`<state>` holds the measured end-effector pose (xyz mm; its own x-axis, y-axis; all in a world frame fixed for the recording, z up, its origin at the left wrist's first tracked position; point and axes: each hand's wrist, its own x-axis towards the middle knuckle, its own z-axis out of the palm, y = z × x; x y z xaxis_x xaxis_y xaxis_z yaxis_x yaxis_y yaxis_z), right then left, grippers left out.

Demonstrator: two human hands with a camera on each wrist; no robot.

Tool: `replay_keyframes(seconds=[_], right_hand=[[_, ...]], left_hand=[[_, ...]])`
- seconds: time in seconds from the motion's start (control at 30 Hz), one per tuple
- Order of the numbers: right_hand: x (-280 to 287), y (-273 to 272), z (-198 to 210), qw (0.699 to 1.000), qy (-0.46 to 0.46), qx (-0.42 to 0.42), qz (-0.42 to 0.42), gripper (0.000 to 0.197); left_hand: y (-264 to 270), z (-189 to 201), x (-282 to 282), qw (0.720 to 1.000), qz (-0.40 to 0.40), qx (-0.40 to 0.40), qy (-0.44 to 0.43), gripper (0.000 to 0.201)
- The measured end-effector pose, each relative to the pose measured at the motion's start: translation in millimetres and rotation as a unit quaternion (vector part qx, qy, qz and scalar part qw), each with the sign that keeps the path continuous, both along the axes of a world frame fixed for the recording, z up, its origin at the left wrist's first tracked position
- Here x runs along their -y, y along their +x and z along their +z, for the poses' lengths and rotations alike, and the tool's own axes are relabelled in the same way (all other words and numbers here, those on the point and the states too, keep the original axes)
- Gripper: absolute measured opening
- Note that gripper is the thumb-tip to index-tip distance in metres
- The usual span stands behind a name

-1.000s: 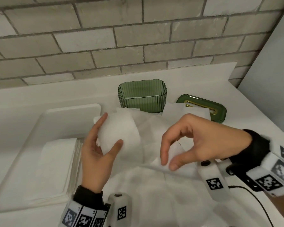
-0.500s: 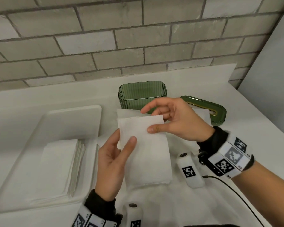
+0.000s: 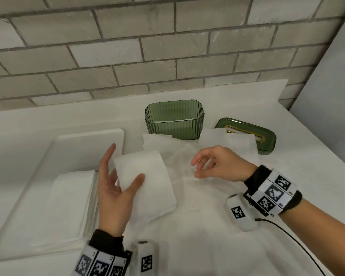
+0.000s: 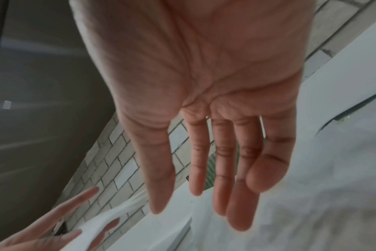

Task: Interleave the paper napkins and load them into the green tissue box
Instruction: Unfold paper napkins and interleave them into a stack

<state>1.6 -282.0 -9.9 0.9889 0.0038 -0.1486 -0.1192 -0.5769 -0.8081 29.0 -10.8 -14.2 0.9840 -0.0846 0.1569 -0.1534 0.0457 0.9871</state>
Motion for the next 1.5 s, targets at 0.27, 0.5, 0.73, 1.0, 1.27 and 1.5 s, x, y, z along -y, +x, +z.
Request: replay_keyframes(seconds=[0.27, 0.5, 0.73, 1.0, 1.27, 1.5], right_hand=[[-35, 8, 25, 0.996, 0.057, 0.036, 0.056, 0.039], [-13, 32, 44, 0.99, 0.078, 0.092, -0.066, 0.026], [37, 100, 88, 0.947, 0.185, 0.116, -0.237, 0.017], [35, 173, 62, 0.977, -0.057, 0.005, -0.206, 0.017], [21, 180, 48, 0.955, -0.264, -0.015, -0.135, 0.03], [6, 127, 77, 0.964, -0.237, 0.111, -0.051, 0.028]], left_hand=[[-5, 12, 21, 0.974, -0.202, -0.043, 0.094, 0.091], [10, 18, 21, 0.979, -0.163, -0.031, 0.117, 0.053], [20, 12, 12, 0.995, -0.075, -0.036, 0.047, 0.022], [31, -23, 10, 0.952, -0.126, 0.013, 0.278, 0.012], [66, -23, 20, 0.815, -0.276, 0.078, 0.504, 0.052], [85, -1, 45, 0.654, -0.34, 0.12, 0.665, 0.079]])
